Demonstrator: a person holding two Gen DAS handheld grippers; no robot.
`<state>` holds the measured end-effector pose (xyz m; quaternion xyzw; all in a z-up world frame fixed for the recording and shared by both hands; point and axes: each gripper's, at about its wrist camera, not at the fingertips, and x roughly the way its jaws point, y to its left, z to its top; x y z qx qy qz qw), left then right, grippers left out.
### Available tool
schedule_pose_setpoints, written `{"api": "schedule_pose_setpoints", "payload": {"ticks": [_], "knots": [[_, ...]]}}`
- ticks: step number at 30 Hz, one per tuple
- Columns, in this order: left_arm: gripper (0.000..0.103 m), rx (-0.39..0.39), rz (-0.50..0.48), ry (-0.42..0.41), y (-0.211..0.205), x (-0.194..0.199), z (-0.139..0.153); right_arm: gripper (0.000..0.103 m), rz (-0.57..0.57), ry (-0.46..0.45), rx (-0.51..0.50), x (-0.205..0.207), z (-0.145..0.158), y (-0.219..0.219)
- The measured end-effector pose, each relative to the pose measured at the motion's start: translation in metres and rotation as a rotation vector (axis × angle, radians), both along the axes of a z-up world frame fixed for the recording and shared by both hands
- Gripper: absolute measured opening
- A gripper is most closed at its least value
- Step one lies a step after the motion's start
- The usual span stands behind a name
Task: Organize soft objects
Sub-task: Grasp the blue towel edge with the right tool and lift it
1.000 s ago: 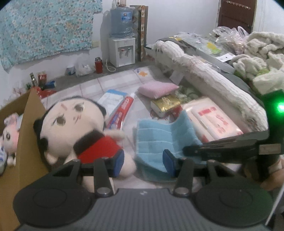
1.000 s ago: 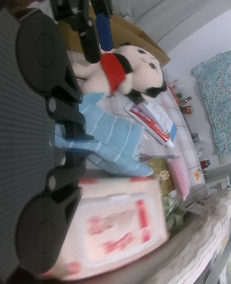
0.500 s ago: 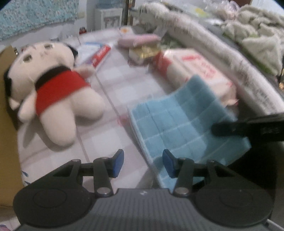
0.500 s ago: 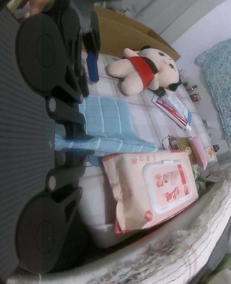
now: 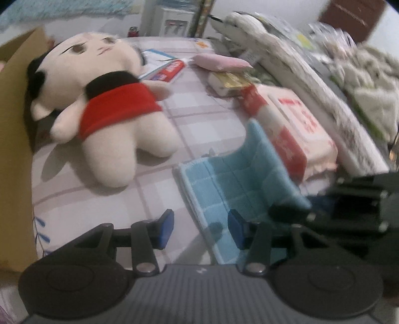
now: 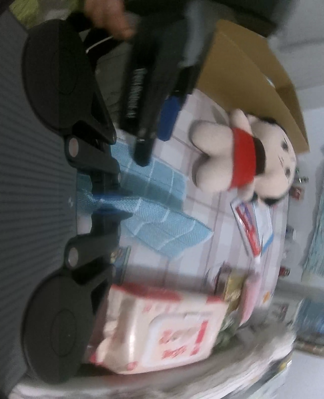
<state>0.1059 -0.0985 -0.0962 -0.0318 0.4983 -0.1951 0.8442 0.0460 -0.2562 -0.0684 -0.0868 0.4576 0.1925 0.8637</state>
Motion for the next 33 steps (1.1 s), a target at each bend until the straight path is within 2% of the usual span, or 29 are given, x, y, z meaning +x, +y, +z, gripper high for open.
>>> {"api": "schedule_pose_setpoints", "payload": {"ticks": [3, 8, 12, 16, 21, 25, 33], "knots": [[0.048, -0.039, 0.036, 0.021, 0.013, 0.004, -0.002, 0.009, 0.038, -0.009, -0.017, 0.0, 0.0, 0.011], [0.048, -0.072, 0.052, 0.029, 0.019, 0.007, -0.009, 0.01, 0.049, 0.008, 0.035, -0.001, 0.002, 0.013], [0.047, -0.117, 0.068, 0.036, 0.024, 0.011, -0.011, 0.011, 0.062, -0.006, 0.024, -0.004, -0.001, 0.017], [0.048, -0.149, 0.091, 0.038, 0.025, 0.015, -0.013, 0.01, 0.027, -0.017, 0.064, -0.006, 0.005, 0.009], [0.048, -0.151, 0.068, 0.028, 0.01, 0.021, -0.015, 0.01, -0.02, -0.011, 0.145, -0.007, 0.009, -0.013], [0.048, -0.176, 0.071, 0.044, 0.006, 0.029, -0.017, 0.01, 0.031, -0.021, 0.129, -0.013, 0.004, -0.01], [0.047, -0.289, 0.132, 0.114, 0.021, 0.039, -0.023, 0.012, 0.139, -0.019, 0.109, -0.011, -0.014, 0.011]]}}
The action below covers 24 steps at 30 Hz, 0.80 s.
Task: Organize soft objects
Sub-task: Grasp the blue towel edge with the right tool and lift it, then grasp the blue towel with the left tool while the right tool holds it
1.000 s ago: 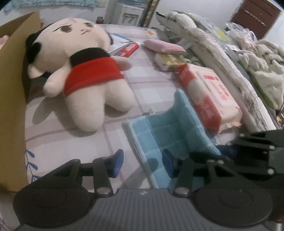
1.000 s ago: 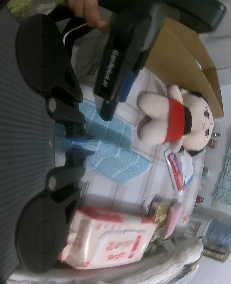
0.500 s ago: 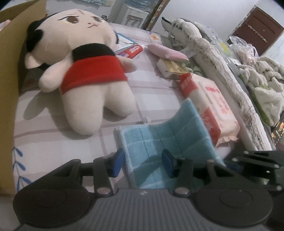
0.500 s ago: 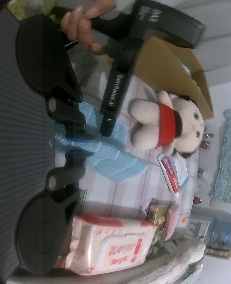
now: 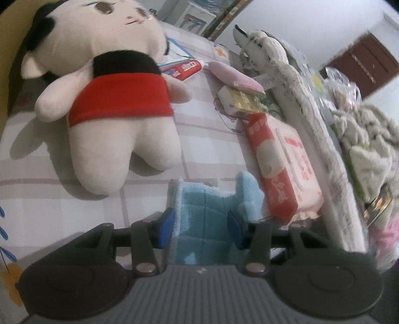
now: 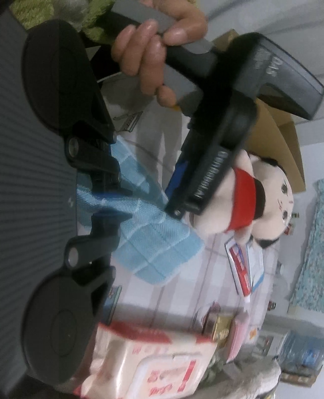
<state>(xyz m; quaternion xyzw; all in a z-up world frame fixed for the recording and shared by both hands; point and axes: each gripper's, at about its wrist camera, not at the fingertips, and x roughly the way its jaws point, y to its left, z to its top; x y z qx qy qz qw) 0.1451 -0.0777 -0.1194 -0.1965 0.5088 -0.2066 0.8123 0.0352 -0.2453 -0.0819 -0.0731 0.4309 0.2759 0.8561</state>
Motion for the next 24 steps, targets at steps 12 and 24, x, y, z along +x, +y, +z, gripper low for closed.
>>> {"api": "schedule_pose_setpoints", "payload": {"ticks": [12, 24], "knots": [[0.061, -0.147, 0.083, -0.008, 0.032, -0.007, 0.019, 0.032, 0.039, 0.025, 0.074, 0.01, -0.008, 0.004], [0.055, 0.142, -0.04, -0.001, -0.005, -0.009, 0.012, 0.055, 0.05, 0.013, 0.118, -0.002, 0.001, 0.003]]}}
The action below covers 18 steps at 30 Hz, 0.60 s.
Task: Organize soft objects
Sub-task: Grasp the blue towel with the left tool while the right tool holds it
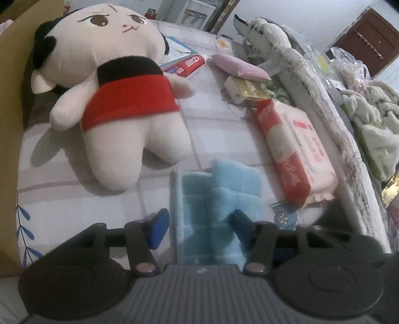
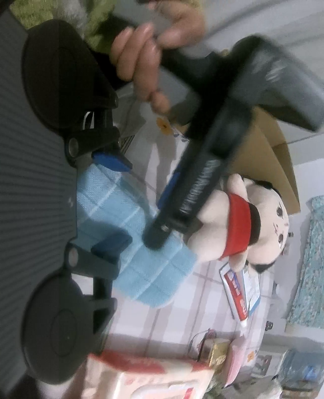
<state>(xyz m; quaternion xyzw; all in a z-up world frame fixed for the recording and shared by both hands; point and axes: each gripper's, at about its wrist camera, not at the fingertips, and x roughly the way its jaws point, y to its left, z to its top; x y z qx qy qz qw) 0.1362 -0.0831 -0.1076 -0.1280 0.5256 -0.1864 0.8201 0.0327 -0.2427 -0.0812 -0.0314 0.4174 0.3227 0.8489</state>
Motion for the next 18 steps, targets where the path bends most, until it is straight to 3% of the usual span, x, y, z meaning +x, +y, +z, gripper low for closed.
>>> {"api": "schedule_pose_setpoints", "payload": {"ticks": [4, 6, 8, 14, 18], "knots": [[0.049, 0.007, 0.005, -0.016, 0.003, -0.004, 0.0, 0.055, -0.088, 0.032, 0.051, -0.011, 0.01, -0.028], [0.039, 0.015, 0.007, -0.015, 0.006, -0.005, 0.0, 0.055, -0.145, 0.06, 0.08, -0.012, 0.011, -0.042], [0.035, 0.028, 0.009, -0.014, 0.007, -0.004, 0.0, 0.055, -0.205, 0.092, 0.103, -0.009, 0.007, -0.05], [0.034, 0.032, 0.003, -0.001, 0.006, -0.004, -0.001, 0.055, -0.286, 0.174, 0.073, 0.007, -0.017, -0.04], [0.034, 0.032, 0.001, -0.004, 0.006, -0.004, -0.002, 0.055, -0.266, 0.135, 0.02, 0.009, -0.019, -0.022]]}}
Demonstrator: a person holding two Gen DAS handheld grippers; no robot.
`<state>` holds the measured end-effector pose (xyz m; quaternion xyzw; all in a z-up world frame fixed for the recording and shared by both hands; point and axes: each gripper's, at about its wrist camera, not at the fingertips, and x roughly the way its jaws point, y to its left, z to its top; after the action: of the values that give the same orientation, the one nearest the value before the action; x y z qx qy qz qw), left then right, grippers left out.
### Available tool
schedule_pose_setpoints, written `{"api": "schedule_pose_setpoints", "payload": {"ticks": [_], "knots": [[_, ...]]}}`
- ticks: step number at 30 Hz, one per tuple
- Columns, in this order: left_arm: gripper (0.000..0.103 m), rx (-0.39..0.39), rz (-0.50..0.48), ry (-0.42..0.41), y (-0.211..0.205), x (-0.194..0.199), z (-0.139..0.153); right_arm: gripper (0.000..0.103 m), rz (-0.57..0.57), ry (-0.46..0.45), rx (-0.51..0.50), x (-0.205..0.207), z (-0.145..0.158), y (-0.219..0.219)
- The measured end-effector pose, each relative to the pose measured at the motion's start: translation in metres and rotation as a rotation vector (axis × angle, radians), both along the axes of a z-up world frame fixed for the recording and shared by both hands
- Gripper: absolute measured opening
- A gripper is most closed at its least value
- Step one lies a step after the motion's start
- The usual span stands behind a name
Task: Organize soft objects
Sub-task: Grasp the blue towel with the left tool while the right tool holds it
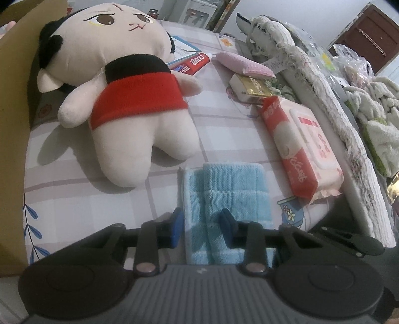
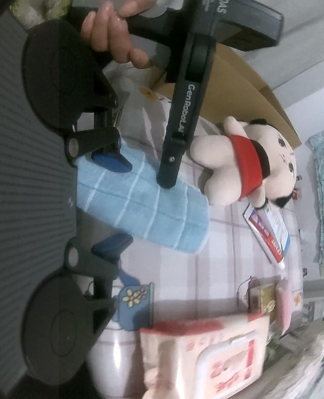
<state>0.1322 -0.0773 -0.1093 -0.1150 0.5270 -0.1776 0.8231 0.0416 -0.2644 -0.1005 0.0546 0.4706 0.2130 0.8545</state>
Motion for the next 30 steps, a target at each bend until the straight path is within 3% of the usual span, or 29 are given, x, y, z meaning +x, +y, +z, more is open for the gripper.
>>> {"api": "schedule_pose_setpoints", "payload": {"ticks": [7, 10, 13, 15, 18, 25, 30], "knots": [[0.032, -0.006, 0.005, 0.0, 0.0, -0.001, -0.001, 0.051, 0.029, -0.043, -0.054, 0.0, -0.004, 0.022], [0.04, -0.029, 0.002, 0.019, 0.001, 0.001, -0.001, 0.042, 0.062, -0.068, -0.075, -0.003, -0.003, 0.028], [0.055, -0.081, 0.004, 0.048, 0.005, 0.003, -0.001, 0.035, 0.085, -0.077, -0.076, -0.003, -0.001, 0.029], [0.067, -0.12, 0.001, 0.069, 0.007, 0.004, -0.001, 0.034, 0.093, -0.087, -0.079, -0.005, -0.001, 0.03], [0.071, -0.167, 0.0, 0.102, 0.007, 0.008, -0.002, 0.033, 0.106, -0.116, -0.1, -0.009, 0.0, 0.033], [0.071, -0.113, -0.017, 0.126, -0.008, 0.019, -0.001, 0.036, 0.154, -0.221, -0.169, -0.024, -0.002, 0.043], [0.083, -0.036, -0.045, 0.129, -0.025, 0.023, 0.002, 0.036, 0.177, -0.242, -0.172, -0.025, -0.002, 0.042]]}}
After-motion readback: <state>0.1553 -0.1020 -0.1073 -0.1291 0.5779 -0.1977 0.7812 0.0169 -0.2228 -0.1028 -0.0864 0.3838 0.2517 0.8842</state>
